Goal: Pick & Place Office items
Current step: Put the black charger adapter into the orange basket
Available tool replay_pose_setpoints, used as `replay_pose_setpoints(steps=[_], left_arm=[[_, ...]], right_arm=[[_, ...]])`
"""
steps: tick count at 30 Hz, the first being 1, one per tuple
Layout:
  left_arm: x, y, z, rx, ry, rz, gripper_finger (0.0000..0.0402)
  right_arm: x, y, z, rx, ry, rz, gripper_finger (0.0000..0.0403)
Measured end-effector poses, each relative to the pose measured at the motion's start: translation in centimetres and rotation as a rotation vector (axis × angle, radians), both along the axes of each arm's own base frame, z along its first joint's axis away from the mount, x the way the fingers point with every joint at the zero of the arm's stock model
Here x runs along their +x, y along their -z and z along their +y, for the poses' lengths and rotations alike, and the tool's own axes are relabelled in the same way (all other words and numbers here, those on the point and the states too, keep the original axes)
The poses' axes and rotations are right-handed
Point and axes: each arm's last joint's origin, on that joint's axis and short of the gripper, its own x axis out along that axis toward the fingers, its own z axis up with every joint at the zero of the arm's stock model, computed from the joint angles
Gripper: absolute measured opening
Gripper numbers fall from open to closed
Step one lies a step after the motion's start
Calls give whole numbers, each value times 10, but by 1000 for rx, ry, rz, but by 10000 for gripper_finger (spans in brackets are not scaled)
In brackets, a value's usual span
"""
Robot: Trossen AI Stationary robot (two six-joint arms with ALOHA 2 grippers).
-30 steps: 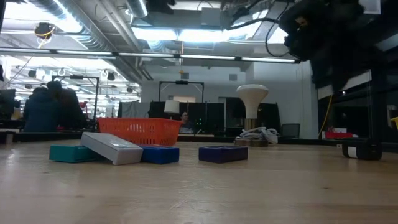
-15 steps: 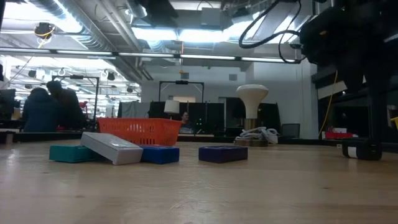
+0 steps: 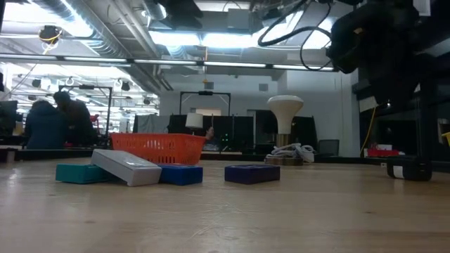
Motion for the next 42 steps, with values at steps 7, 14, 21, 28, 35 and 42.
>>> replay_pose_setpoints(steps=[7,14,21,28,35,42], left_arm=[[0,0,0,-9,-6,-2,235],[0,0,0,-21,-13,-4,235],[0,0,0,-21,-12,-4,235],[0,0,0,-18,-7,-3,235],[0,0,0,-17,-6,-3,235],[0,0,0,-17,-5,-2,235]], right_arm=[[1,0,-6,-4,31,-1,178],[-7,1,-10,16,112,104,180],[-17,17,-10,19,135,186,234],[-22,32,-11,16,164,207,306],[-25,49,-12,8,214,183,324],[-30,64,-13,13,243,167,302]])
